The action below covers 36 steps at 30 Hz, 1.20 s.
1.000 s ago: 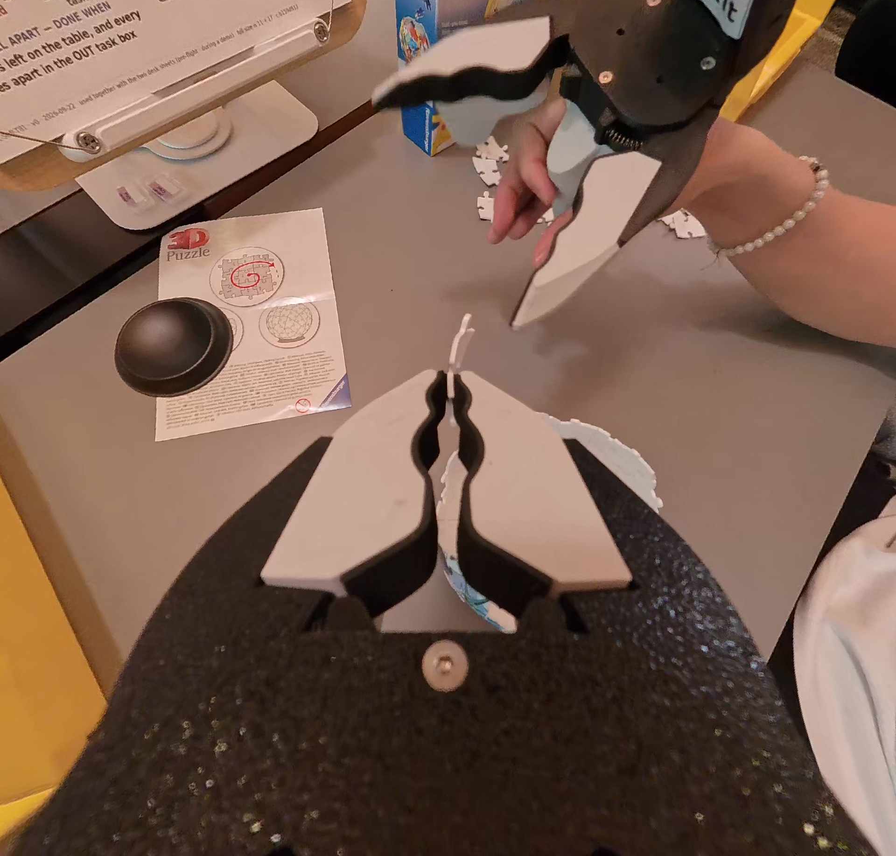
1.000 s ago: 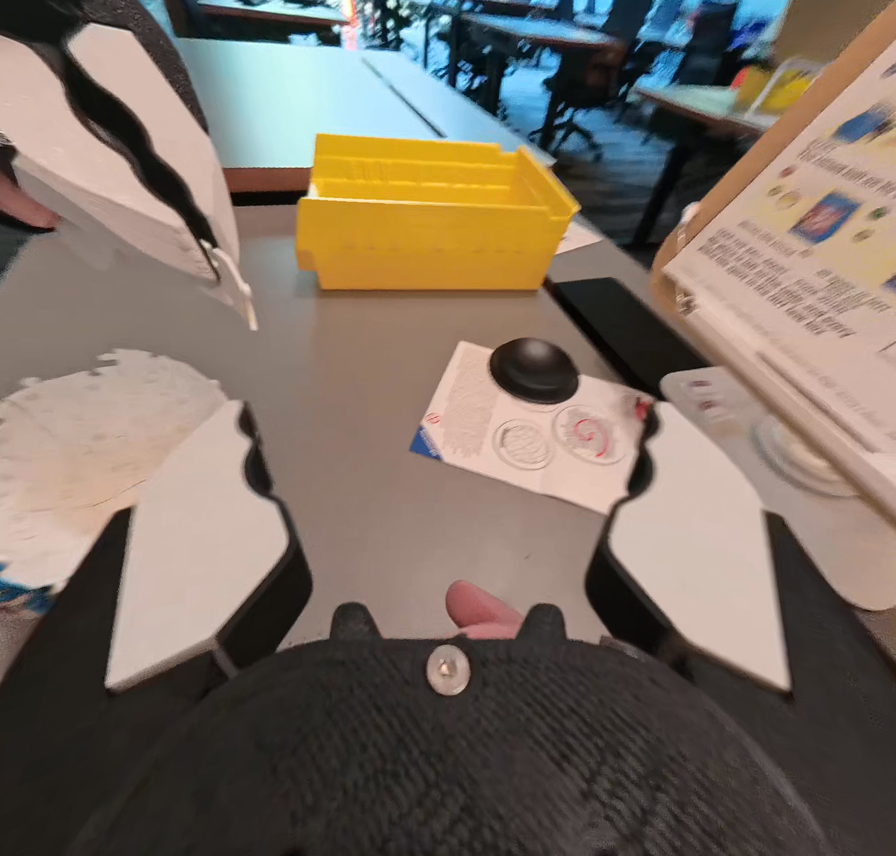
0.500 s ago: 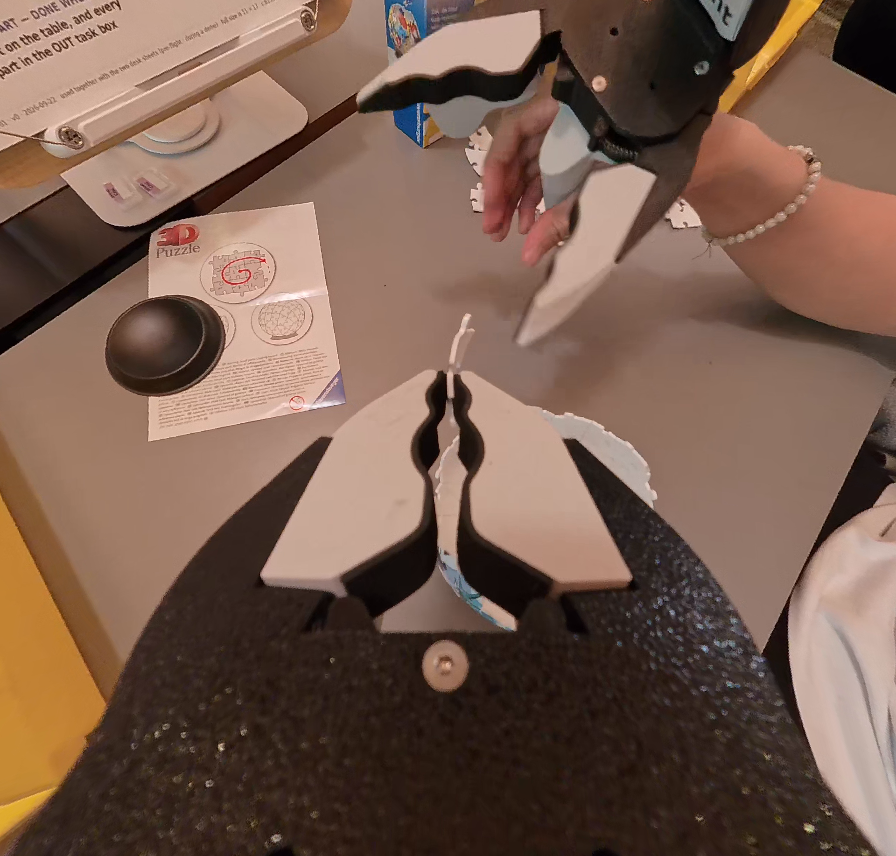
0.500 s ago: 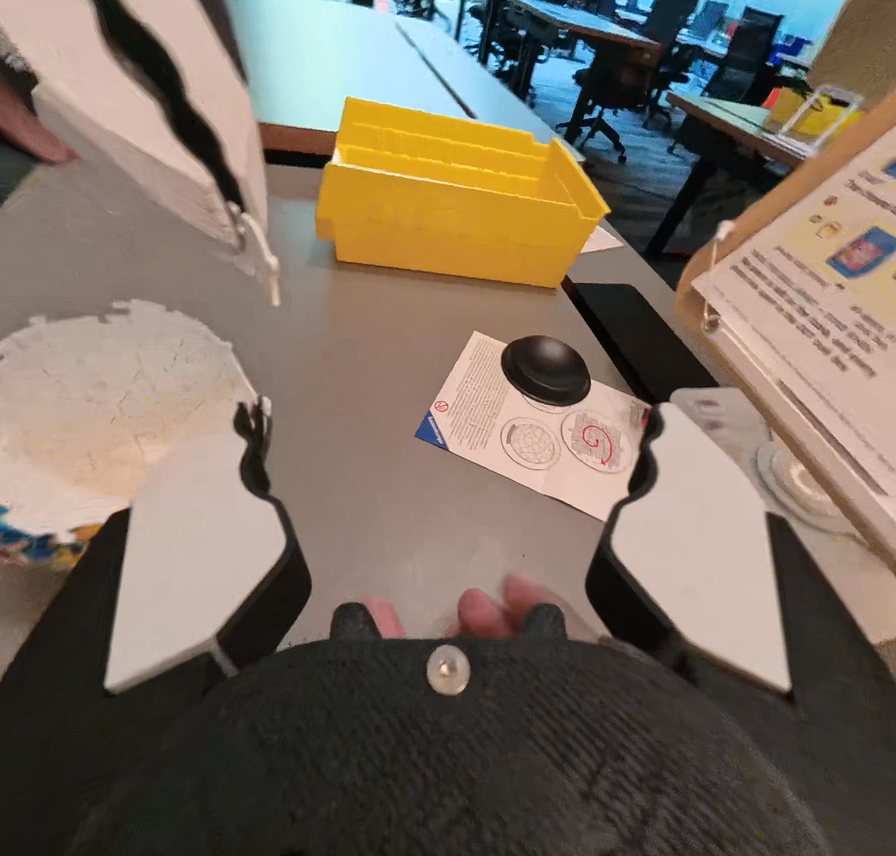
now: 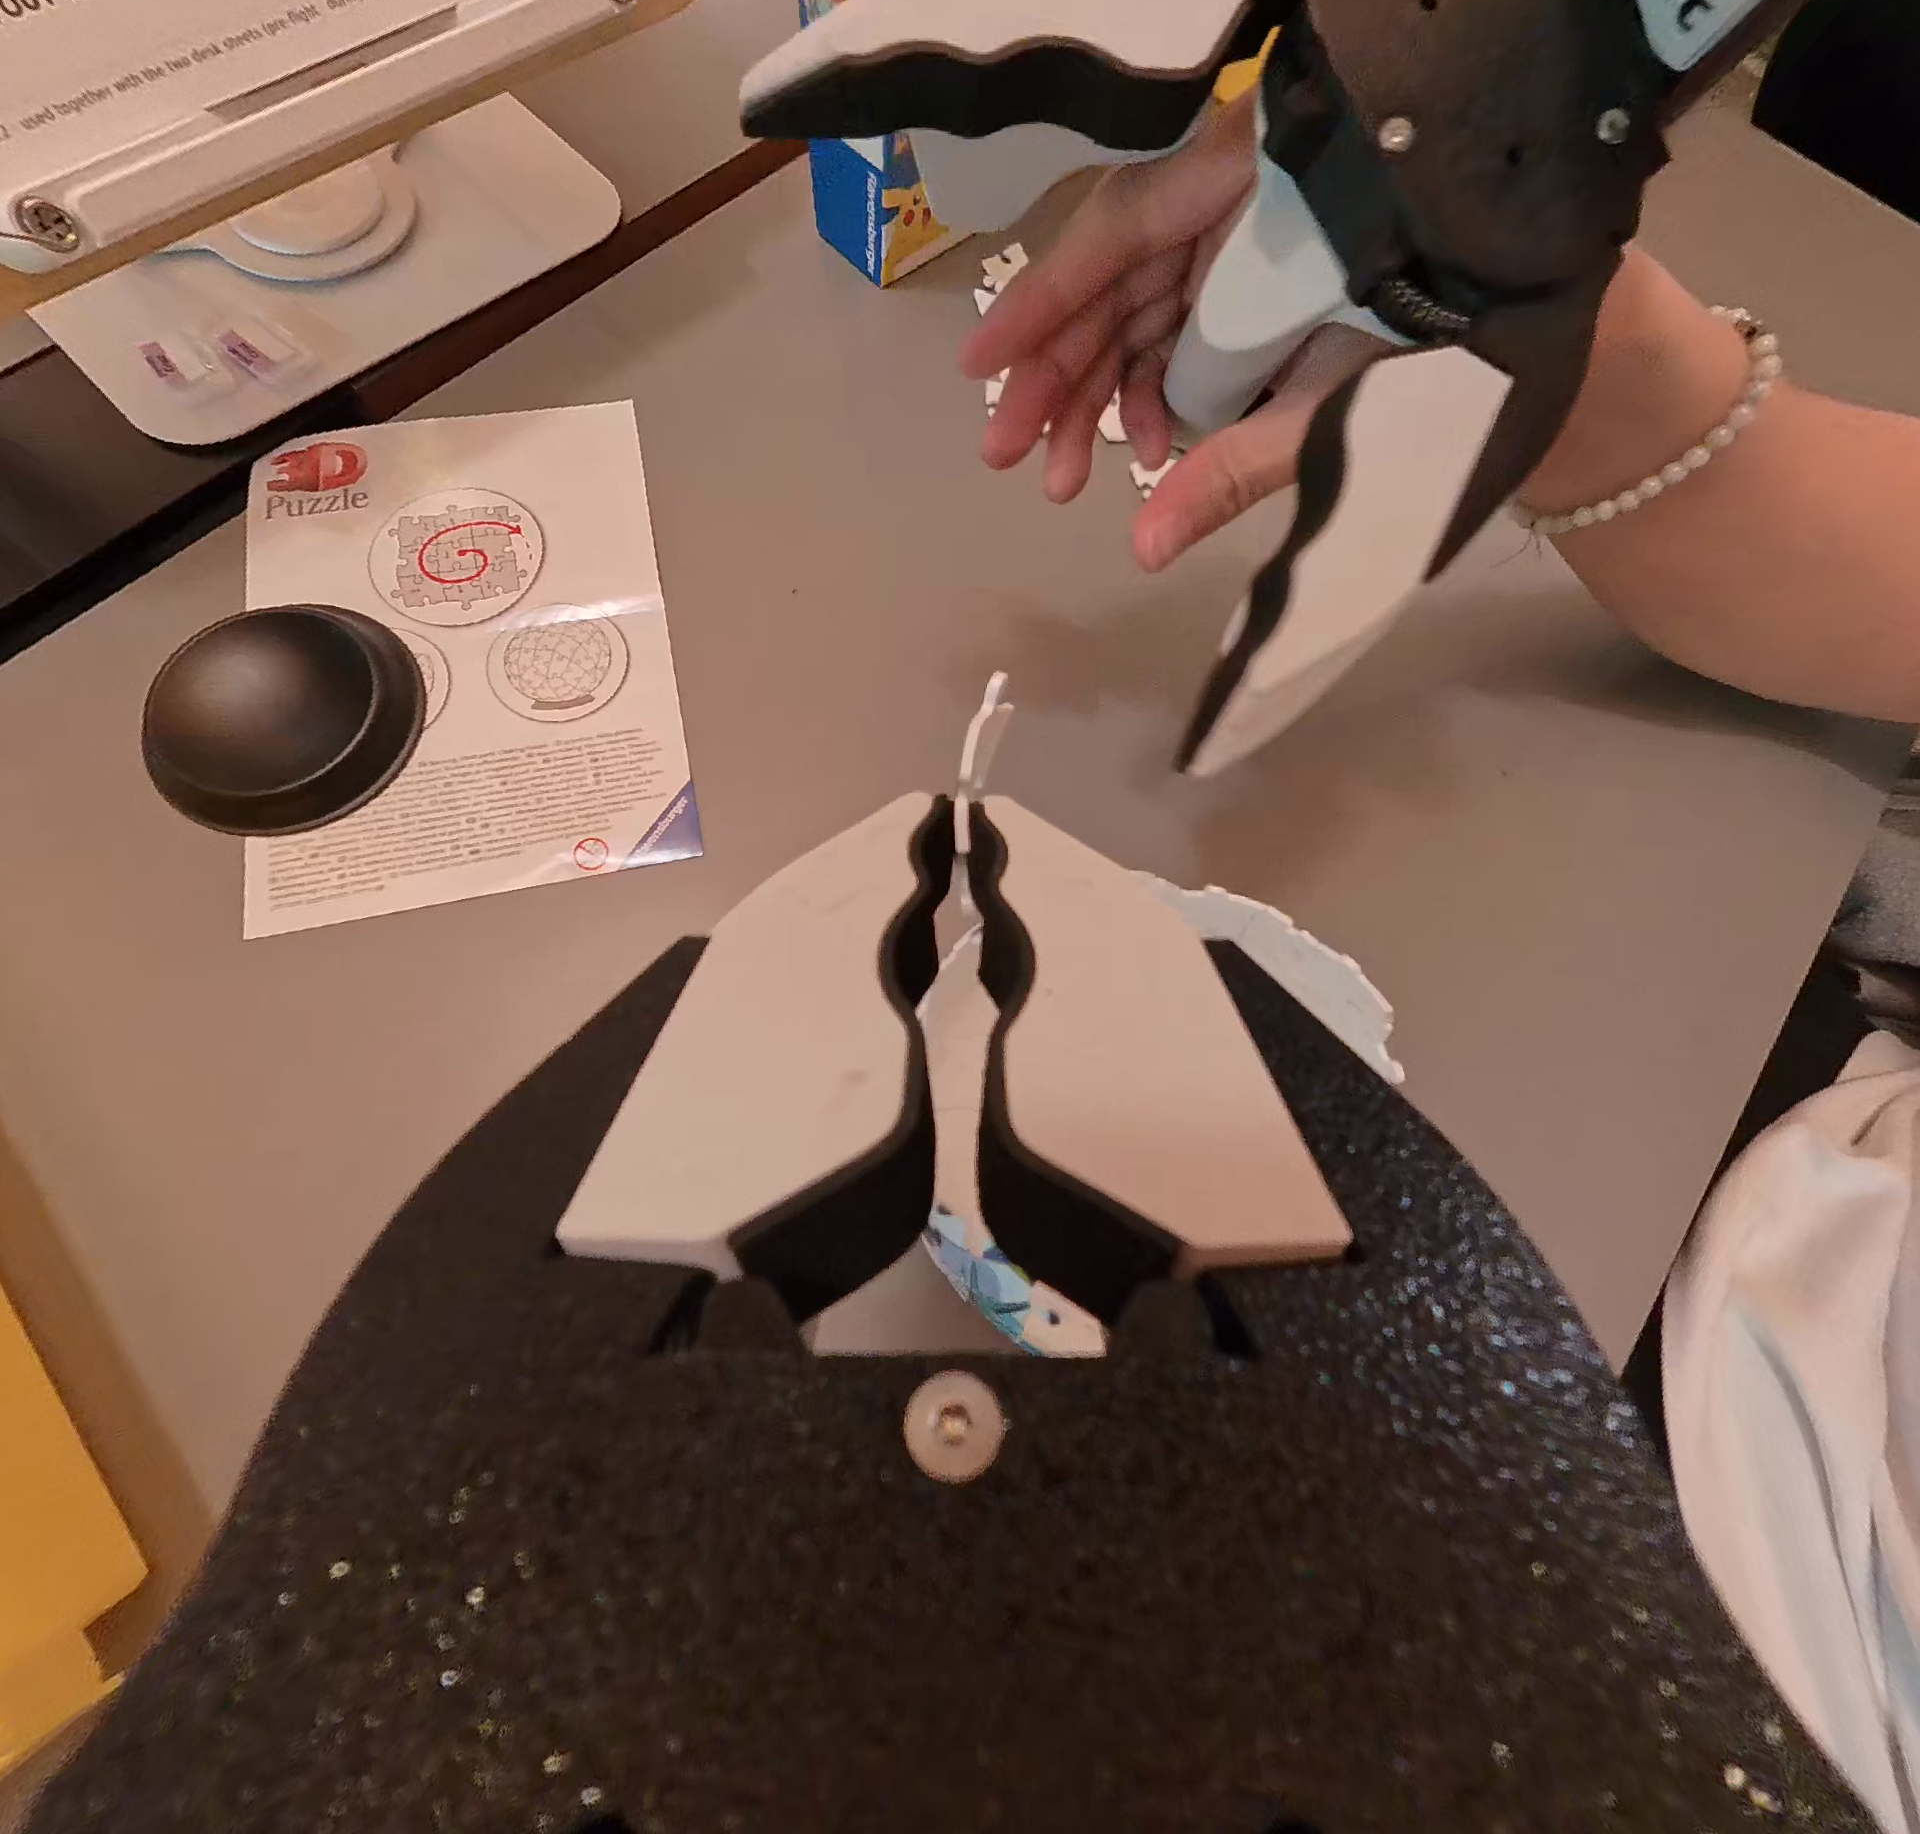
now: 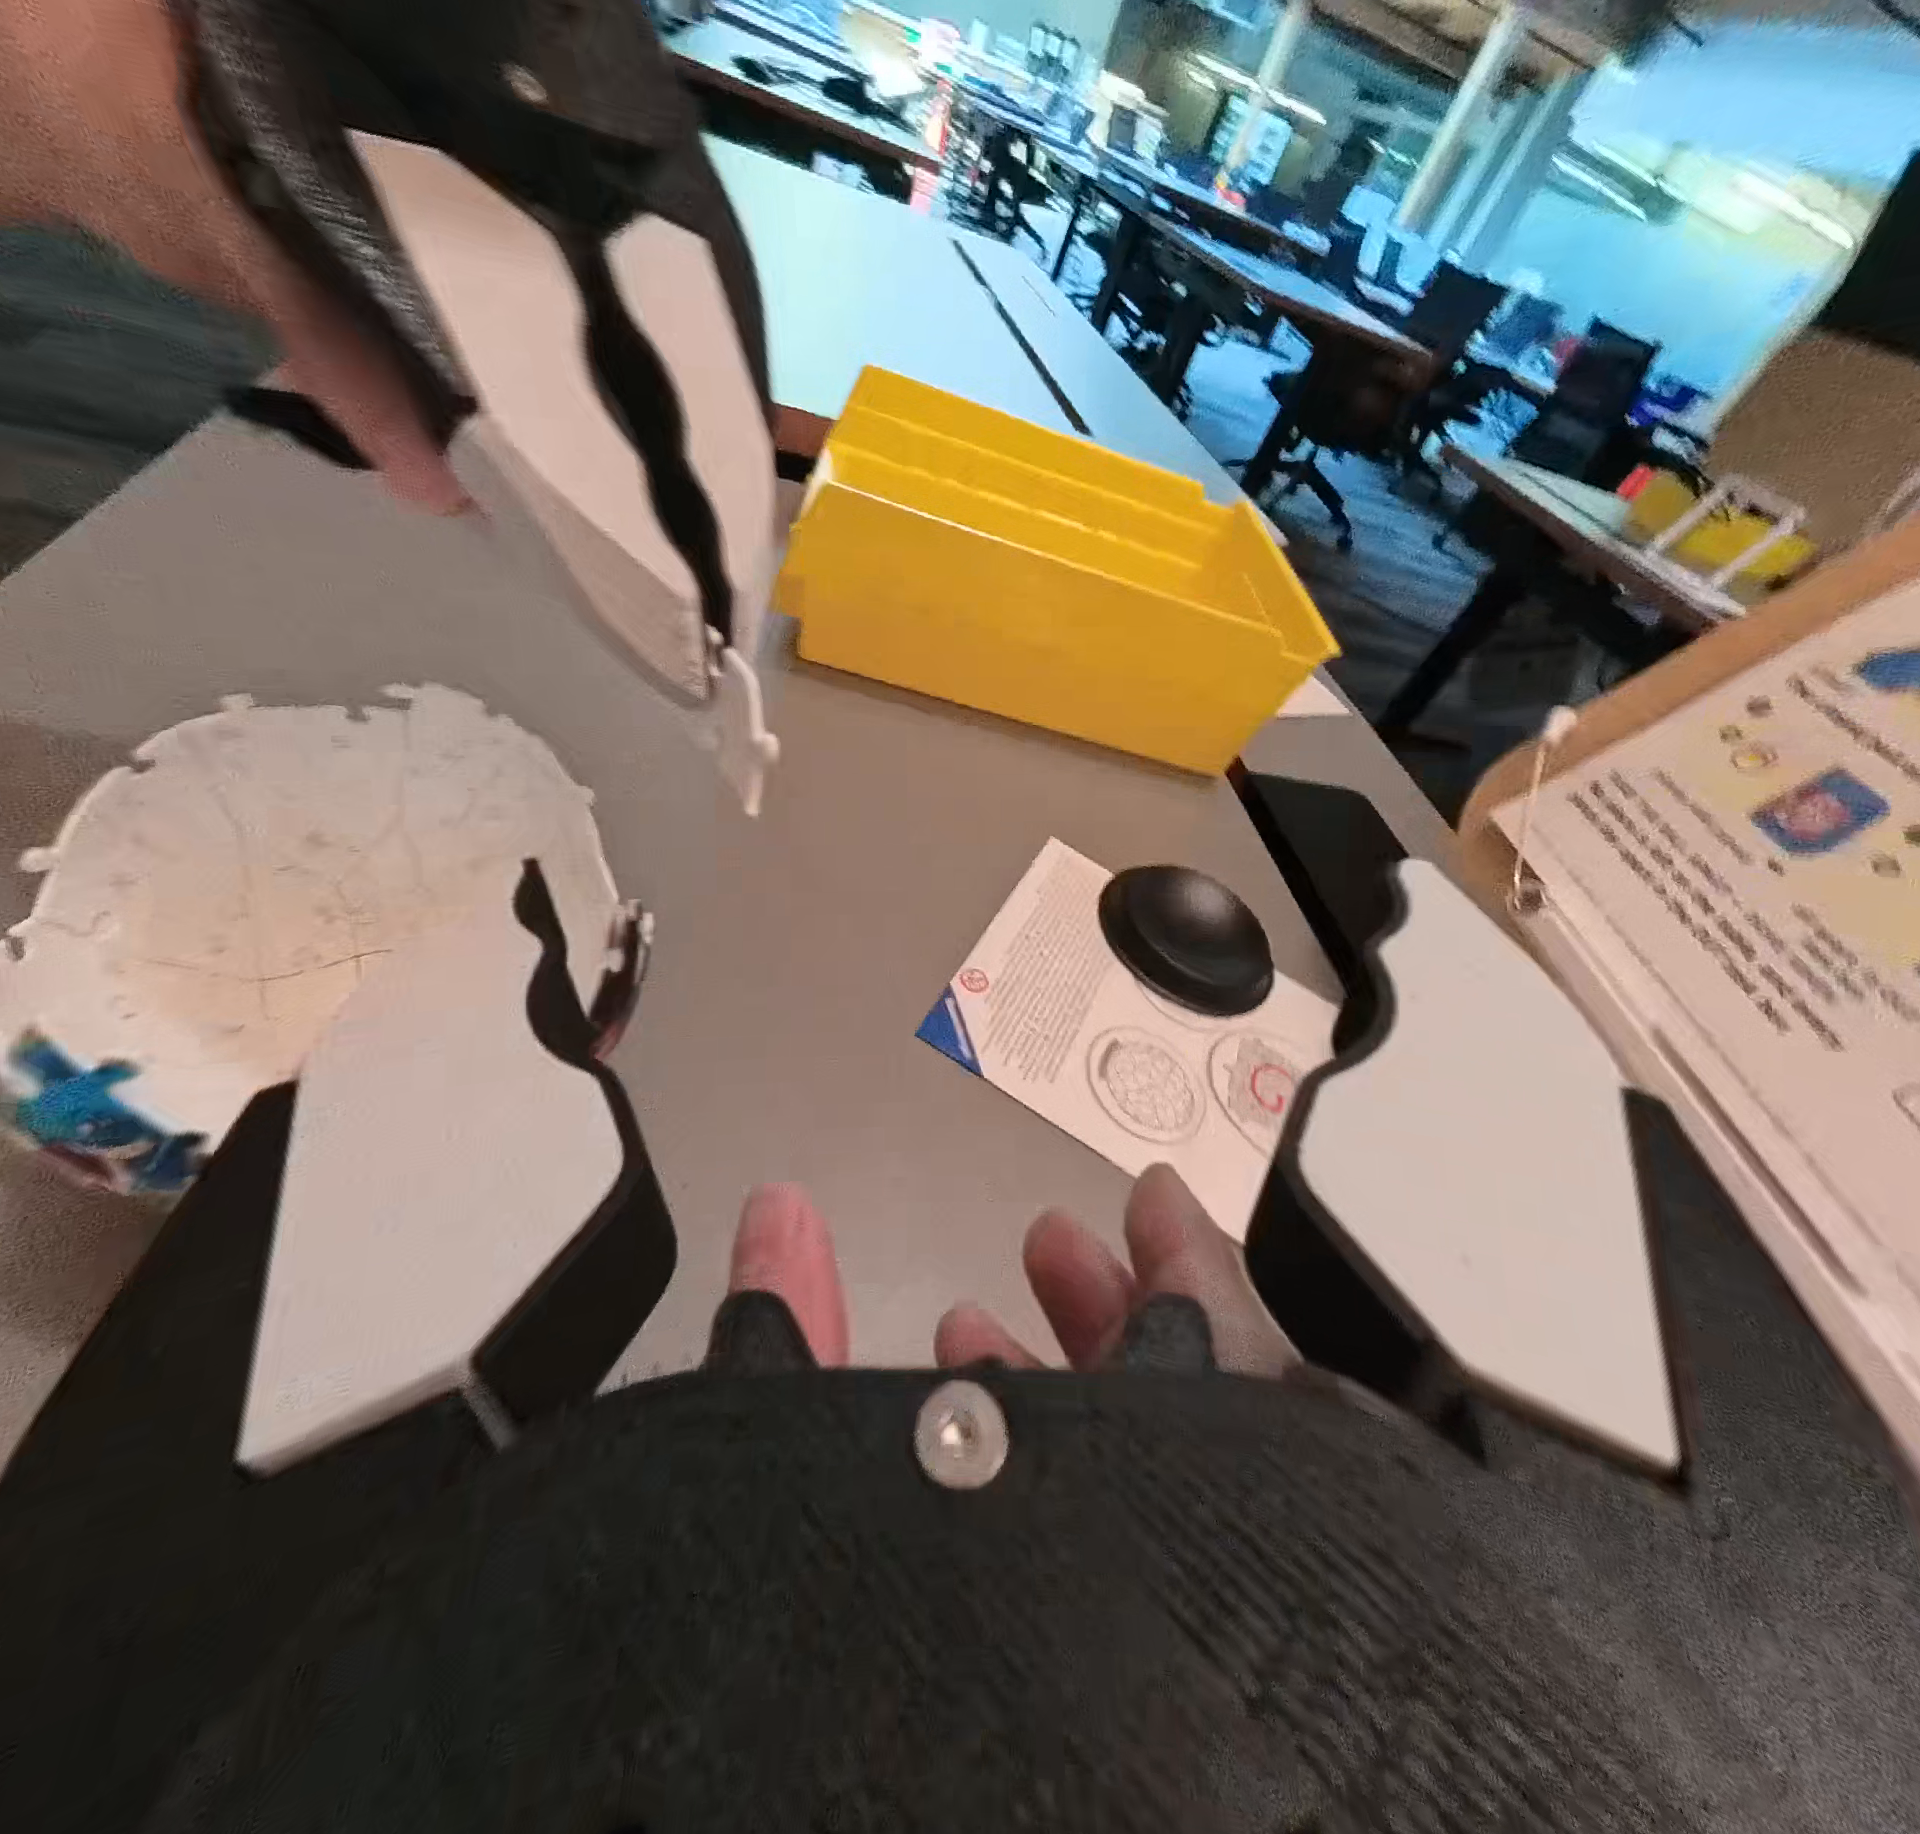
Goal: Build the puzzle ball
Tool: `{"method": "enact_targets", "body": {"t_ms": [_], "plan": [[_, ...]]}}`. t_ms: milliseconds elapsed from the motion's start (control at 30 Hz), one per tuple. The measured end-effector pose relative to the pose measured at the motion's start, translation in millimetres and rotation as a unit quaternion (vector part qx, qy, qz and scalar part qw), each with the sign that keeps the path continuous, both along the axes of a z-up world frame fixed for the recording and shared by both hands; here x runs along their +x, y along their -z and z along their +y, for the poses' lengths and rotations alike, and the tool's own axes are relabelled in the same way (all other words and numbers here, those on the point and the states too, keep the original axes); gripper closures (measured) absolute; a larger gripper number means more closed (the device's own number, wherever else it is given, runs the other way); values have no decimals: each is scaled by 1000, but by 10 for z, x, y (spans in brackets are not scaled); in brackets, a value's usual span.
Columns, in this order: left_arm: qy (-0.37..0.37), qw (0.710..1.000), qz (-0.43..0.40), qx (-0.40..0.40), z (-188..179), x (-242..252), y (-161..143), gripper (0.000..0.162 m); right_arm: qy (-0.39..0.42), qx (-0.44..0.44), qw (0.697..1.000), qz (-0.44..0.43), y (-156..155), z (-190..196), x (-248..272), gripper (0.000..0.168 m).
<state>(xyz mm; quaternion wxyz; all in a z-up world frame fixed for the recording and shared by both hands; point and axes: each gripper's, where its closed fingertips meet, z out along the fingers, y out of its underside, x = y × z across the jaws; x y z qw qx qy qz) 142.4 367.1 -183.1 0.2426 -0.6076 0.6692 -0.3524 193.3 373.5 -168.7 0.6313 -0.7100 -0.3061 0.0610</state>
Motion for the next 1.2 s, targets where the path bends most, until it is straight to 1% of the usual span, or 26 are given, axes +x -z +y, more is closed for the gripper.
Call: {"method": "enact_targets", "body": {"t_ms": [33, 100, 167, 233, 400, 567, 667, 767, 867, 900, 967, 1000, 1033, 1067, 1100, 1133, 1167, 1200], "plan": [[4, 1000, 7, 3, -16, -1, 12, 160, -25, 12, 1000, -3, -47, -52, -84, 28], [17, 999, 24, 18, -52, -3, 47, 160, -56, 28, 998, 29, -172, -125, -230, 27], [30, 998, 41, 41, -84, -9, 82, 160, -83, 23, 993, 77, -253, -173, -372, 26], [47, 996, 54, 52, -139, -22, 97, 160, -105, 11, 990, 93, -252, -197, -491, 27], [68, 994, 69, 50, -228, -52, 66, 160, -97, -6, 995, 11, -33, -131, -632, 28], [69, 994, 76, 50, -245, -68, 35, 160, -102, 7, 994, -24, 21, -82, -748, 32], [74, 994, 66, 40, -309, -47, 17, 160, -82, 22, 995, -44, 46, -66, -724, 33], [79, 994, 69, 42, -351, -30, 53, 160, -87, 18, 994, -60, 87, -86, -751, 33], [80, 993, 75, 46, -366, -8, 95, 160, -85, 3, 991, -104, 177, -91, -712, 34], [76, 993, 80, 51, -353, -5, 108, 160, -84, -11, 989, -118, 226, -102, -681, 34], [61, 991, 94, 78, -277, -24, 136, 160, -67, -78, 983, -151, 388, -141, -494, 34], [53, 990, 98, 89, -239, -33, 137, 160, -45, -108, 984, -135, 411, -141, -367, 36], [47, 990, 97, 93, -220, -39, 131, 160, -38, -147, 983, -101, 441, -176, -280, 39], [45, 990, 93, 91, -216, -40, 119, 160, -54, -203, 976, -63, 507, -271, -247, 42], [43, 991, 89, 88, -215, -40, 107, 160, -70, -264, 962, -25, 585, -382, -230, 42], [40, 992, 87, 88, -204, -42, 101, 160, -72, -338, 938, 6, 699, -503, -192, 42], [37, 992, 87, 89, -186, -43, 101, 160, -64, -412, 909, 25, 830, -628, -136, 42], [36, 991, 88, 91, -172, -46, 105, 160, -50, -459, 887, 20, 953, -707, -39, 46]]}}
